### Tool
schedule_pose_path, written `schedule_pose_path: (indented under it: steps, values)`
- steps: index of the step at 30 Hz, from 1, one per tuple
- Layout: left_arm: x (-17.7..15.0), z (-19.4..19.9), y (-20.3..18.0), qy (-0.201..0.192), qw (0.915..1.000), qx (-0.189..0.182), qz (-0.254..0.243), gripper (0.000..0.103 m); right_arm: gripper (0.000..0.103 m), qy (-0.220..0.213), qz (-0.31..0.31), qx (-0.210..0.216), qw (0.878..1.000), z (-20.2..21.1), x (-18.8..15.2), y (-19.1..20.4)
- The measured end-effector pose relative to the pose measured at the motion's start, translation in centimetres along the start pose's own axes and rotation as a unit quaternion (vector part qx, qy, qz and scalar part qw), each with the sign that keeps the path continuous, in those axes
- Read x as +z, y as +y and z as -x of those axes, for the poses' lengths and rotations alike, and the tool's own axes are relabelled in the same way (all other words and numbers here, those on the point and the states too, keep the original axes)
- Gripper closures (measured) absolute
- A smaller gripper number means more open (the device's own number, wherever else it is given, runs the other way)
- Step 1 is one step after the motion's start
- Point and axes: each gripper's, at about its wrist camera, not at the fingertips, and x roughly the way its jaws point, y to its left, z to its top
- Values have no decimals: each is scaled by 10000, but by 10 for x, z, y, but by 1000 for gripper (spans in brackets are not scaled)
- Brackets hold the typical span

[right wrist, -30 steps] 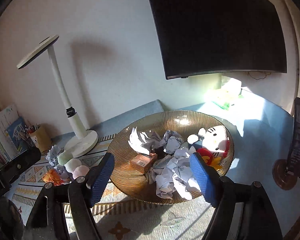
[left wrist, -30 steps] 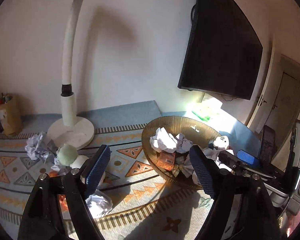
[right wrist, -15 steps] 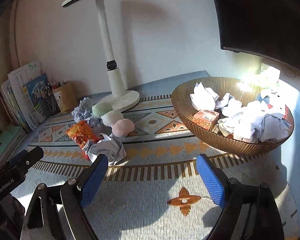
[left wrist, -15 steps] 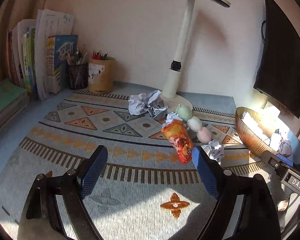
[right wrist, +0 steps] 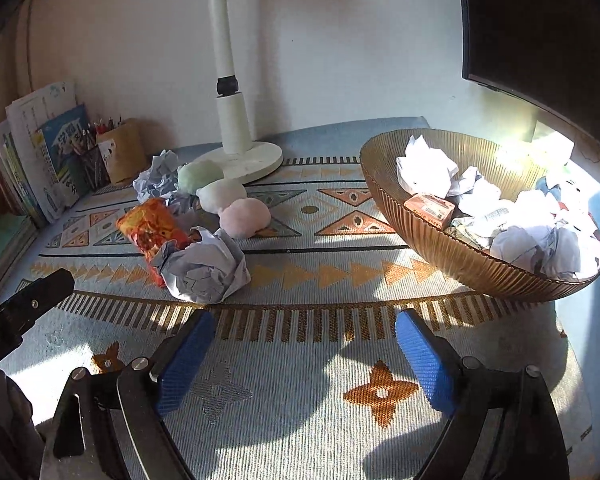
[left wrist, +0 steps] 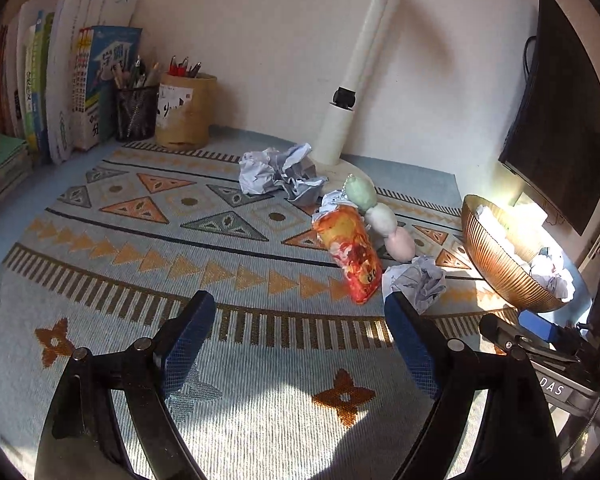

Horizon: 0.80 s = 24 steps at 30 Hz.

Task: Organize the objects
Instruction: 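Move left tool toward orange snack bag while right tool approaches a paper ball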

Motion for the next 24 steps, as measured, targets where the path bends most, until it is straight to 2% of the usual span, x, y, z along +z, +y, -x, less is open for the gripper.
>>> schedule_pose_path:
  steps: [5, 12, 20, 22, 24]
  values:
    - [0, -3, -4, 89, 9999, 75, -87, 9, 9, -38, 17, -38, 10000, 2, -1, 2]
    - [-1, -15, -4, 366, 9989, 287, -102, 9, 8, -40, 30, 39, 10000, 2, 0, 1]
    - [-1, -17, -4, 410, 9985, 334, -108, 9, 8, 83, 102, 103, 9999, -1, 4, 4]
    - [4, -19, -5, 535, 9984, 120, -135, 9, 10, 2, 134, 349, 9993, 1, 12, 8]
    - [15, -26, -2, 799, 9961, -373, 76, 10, 10, 82, 244, 708, 9972, -3, 25, 19]
